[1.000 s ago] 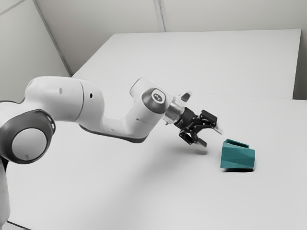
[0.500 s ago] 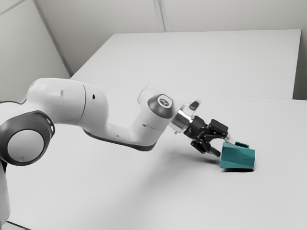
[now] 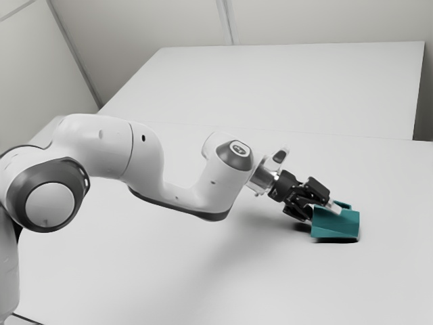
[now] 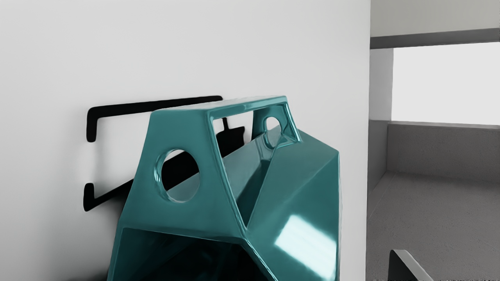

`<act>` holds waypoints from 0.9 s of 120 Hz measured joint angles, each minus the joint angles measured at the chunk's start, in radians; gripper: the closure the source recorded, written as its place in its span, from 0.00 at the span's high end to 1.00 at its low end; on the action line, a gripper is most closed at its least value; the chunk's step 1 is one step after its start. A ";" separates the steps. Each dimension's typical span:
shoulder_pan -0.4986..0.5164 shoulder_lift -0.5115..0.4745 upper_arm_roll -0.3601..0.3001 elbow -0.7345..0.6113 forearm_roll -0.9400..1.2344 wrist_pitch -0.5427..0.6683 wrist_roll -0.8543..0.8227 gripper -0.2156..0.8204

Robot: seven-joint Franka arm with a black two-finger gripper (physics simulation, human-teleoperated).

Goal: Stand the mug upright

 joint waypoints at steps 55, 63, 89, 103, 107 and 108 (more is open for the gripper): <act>0.011 0.001 -0.028 0.028 0.001 -0.003 0.089 0.12; 0.010 0.000 -0.028 0.030 0.001 -0.003 0.099 0.09; 0.001 -0.038 -0.025 0.041 0.019 0.000 0.111 0.05; 0.012 -0.106 -0.022 0.041 0.177 0.001 0.076 0.04; 0.014 -0.129 -0.020 0.036 0.247 0.002 0.058 0.04; 0.014 -0.134 -0.019 0.035 0.267 0.002 0.053 0.04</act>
